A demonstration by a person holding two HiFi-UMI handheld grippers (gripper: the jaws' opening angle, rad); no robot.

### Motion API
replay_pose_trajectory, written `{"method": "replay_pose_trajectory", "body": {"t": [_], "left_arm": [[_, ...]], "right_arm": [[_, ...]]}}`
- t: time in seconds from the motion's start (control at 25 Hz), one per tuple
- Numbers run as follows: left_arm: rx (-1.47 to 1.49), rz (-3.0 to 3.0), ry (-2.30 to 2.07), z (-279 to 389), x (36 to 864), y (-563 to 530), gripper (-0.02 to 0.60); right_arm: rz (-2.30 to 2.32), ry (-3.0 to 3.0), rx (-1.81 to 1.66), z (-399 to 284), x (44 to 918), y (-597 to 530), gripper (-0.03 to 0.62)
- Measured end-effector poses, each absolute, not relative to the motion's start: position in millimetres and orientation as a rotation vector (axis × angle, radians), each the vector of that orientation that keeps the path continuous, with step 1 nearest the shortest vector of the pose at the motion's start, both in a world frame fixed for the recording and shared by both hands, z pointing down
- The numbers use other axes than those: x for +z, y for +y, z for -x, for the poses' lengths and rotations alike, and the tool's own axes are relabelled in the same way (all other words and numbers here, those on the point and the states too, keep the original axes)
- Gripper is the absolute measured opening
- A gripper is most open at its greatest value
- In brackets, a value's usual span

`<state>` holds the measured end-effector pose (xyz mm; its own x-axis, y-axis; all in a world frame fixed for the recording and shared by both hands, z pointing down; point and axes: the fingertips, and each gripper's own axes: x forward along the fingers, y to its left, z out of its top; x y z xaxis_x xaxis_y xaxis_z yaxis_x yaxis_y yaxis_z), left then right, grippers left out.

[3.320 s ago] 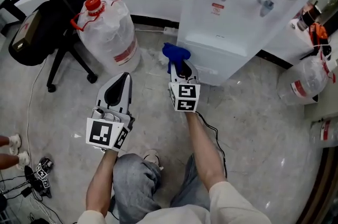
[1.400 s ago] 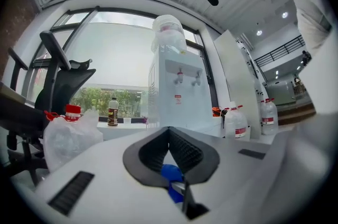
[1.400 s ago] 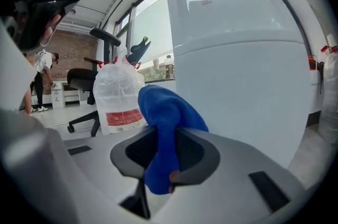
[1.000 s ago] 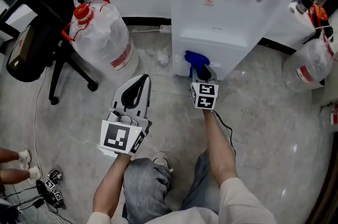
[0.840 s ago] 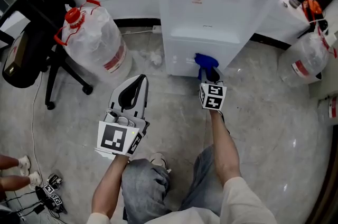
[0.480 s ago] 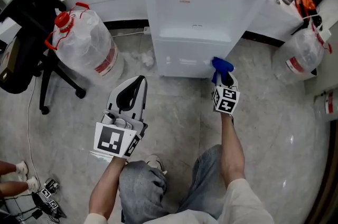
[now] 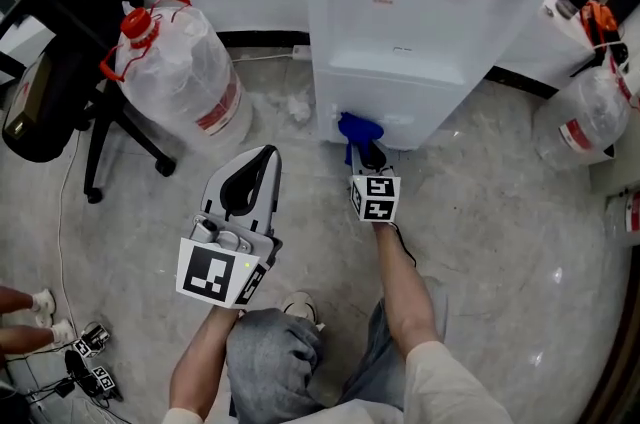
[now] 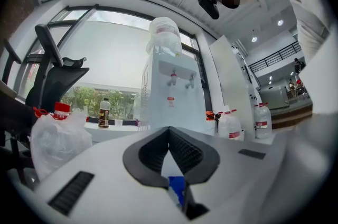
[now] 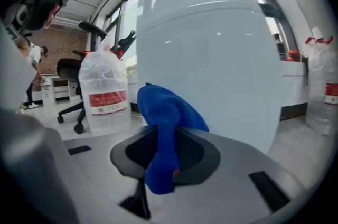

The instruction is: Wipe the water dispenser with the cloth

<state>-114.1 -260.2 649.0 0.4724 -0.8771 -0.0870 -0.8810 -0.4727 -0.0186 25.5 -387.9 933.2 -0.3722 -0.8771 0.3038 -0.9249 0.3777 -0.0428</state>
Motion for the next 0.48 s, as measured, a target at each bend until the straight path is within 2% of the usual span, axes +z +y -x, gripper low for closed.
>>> {"method": "replay_pose_trajectory", "body": {"t": [0.24, 0.36, 0.48], "left_arm": [[0.071, 2.605, 1.657, 150.7, 654.2, -259.1, 0.011], [0.068, 2.601, 1.673, 159.8, 657.3, -260.7, 0.011], [0.078, 2.609, 1.676, 161.7, 659.7, -263.7, 0.011]], "right_arm": [[-1.35, -2.524, 0.316, 83.6, 953.7, -376.7, 0.097], [-1.359, -2.516, 0.31, 85.6, 956.7, -386.2, 0.097], [-1.424, -2.47, 0.28, 58.2, 957.5, -398.7, 0.097]]}}
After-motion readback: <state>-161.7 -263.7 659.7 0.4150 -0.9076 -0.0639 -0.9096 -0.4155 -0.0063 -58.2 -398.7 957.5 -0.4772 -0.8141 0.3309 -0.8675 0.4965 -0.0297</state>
